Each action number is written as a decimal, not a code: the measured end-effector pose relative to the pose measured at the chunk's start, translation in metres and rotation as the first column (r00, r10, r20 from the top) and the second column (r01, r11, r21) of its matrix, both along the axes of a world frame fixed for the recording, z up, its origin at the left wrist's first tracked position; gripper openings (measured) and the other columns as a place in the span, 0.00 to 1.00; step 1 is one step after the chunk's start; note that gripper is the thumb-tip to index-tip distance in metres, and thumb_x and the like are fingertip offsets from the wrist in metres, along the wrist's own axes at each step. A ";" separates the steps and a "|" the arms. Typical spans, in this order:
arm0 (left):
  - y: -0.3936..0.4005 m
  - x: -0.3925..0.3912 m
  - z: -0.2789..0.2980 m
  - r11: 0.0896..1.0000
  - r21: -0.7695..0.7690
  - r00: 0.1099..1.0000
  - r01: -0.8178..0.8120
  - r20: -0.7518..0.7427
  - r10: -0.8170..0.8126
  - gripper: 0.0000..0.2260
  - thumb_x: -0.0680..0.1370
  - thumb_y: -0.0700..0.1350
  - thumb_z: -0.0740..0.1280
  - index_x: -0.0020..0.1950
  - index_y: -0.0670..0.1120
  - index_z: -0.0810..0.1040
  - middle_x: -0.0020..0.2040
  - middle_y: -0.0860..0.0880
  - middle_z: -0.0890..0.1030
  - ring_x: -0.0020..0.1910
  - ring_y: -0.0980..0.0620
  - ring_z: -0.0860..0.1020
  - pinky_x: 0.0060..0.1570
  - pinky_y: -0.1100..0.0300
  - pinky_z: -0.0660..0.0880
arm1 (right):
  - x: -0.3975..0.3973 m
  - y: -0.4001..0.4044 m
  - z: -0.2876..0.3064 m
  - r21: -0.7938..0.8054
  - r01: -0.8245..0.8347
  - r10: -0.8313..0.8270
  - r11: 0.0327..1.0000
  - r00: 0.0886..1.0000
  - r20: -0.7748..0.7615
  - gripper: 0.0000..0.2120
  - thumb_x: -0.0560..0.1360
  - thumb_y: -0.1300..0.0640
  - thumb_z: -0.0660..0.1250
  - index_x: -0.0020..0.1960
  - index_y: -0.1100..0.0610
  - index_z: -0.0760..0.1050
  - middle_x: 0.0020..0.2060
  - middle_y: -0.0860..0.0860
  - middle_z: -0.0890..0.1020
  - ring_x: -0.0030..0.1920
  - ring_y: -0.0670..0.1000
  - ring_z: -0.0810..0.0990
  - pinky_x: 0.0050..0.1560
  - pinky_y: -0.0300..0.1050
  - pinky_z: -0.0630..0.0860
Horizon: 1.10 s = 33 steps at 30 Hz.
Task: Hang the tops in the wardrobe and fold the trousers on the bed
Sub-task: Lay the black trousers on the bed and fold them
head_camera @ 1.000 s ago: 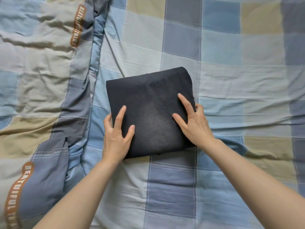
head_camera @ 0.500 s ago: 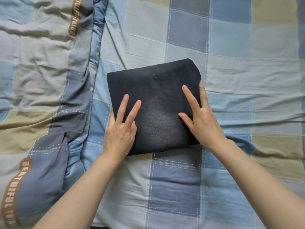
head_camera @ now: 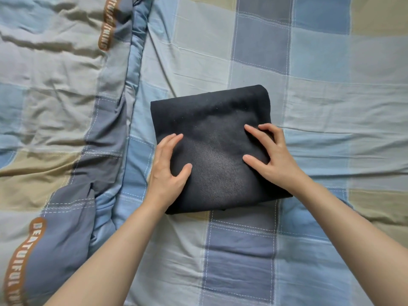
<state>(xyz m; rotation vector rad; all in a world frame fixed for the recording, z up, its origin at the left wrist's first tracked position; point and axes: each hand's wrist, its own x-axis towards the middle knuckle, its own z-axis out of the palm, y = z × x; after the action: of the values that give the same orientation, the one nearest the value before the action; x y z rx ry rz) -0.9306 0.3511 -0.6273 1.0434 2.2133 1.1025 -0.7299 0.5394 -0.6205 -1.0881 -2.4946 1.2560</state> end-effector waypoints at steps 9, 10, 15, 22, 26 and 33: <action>0.001 0.013 -0.001 0.993 -0.032 0.991 -0.115 -0.079 0.112 0.29 0.74 0.46 0.72 0.74 0.46 0.69 0.76 0.51 0.63 0.75 0.58 0.62 0.73 0.68 0.56 | 0.001 -0.007 0.004 0.097 0.040 -0.044 0.994 0.998 0.045 0.30 0.72 0.51 0.70 0.71 0.42 0.66 0.66 0.46 0.61 0.67 0.42 0.64 0.62 0.41 0.66; -0.001 0.016 0.003 0.991 -0.040 0.990 -0.126 -0.075 0.123 0.30 0.74 0.44 0.73 0.75 0.46 0.68 0.78 0.52 0.61 0.76 0.58 0.60 0.73 0.69 0.54 | 0.003 -0.013 0.005 0.112 0.069 -0.074 0.991 0.997 0.037 0.29 0.72 0.53 0.70 0.71 0.43 0.67 0.66 0.46 0.62 0.66 0.42 0.65 0.61 0.40 0.66; -0.026 0.044 0.021 0.994 0.014 0.986 -0.110 -0.125 0.111 0.26 0.73 0.39 0.74 0.69 0.42 0.74 0.78 0.45 0.61 0.77 0.53 0.60 0.73 0.67 0.55 | 0.020 -0.051 0.015 0.102 0.156 -0.154 0.982 0.988 -0.026 0.26 0.69 0.57 0.68 0.68 0.54 0.73 0.64 0.51 0.67 0.65 0.45 0.69 0.62 0.23 0.59; -0.076 0.082 0.090 0.993 0.092 0.987 -0.071 -0.139 0.084 0.15 0.72 0.44 0.73 0.57 0.41 0.82 0.71 0.42 0.70 0.72 0.50 0.68 0.72 0.61 0.63 | 0.065 -0.098 0.092 0.105 0.167 -0.159 0.980 0.984 -0.079 0.24 0.69 0.58 0.69 0.64 0.59 0.76 0.62 0.53 0.71 0.64 0.46 0.71 0.67 0.34 0.64; -0.092 0.098 0.157 0.996 0.088 0.996 -0.026 -0.083 0.033 0.14 0.72 0.47 0.71 0.55 0.42 0.83 0.69 0.43 0.72 0.71 0.53 0.70 0.71 0.64 0.64 | 0.092 -0.124 0.156 0.075 0.208 -0.203 0.975 0.977 -0.070 0.24 0.70 0.53 0.66 0.64 0.58 0.76 0.62 0.52 0.71 0.65 0.45 0.70 0.67 0.35 0.65; -0.107 0.110 0.295 0.989 0.089 0.992 0.115 -0.054 -0.110 0.14 0.70 0.41 0.75 0.55 0.41 0.84 0.69 0.44 0.73 0.70 0.54 0.70 0.71 0.64 0.64 | 0.130 -0.173 0.307 0.096 0.344 -0.344 0.934 0.939 -0.020 0.23 0.70 0.53 0.68 0.65 0.57 0.76 0.63 0.51 0.71 0.66 0.44 0.70 0.67 0.31 0.63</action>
<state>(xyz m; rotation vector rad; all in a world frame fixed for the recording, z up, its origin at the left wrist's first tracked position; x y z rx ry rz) -0.8208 0.2444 -0.3322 1.2306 2.1291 1.1494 -0.6001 0.3667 -0.3135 -1.4178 -2.2062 1.0218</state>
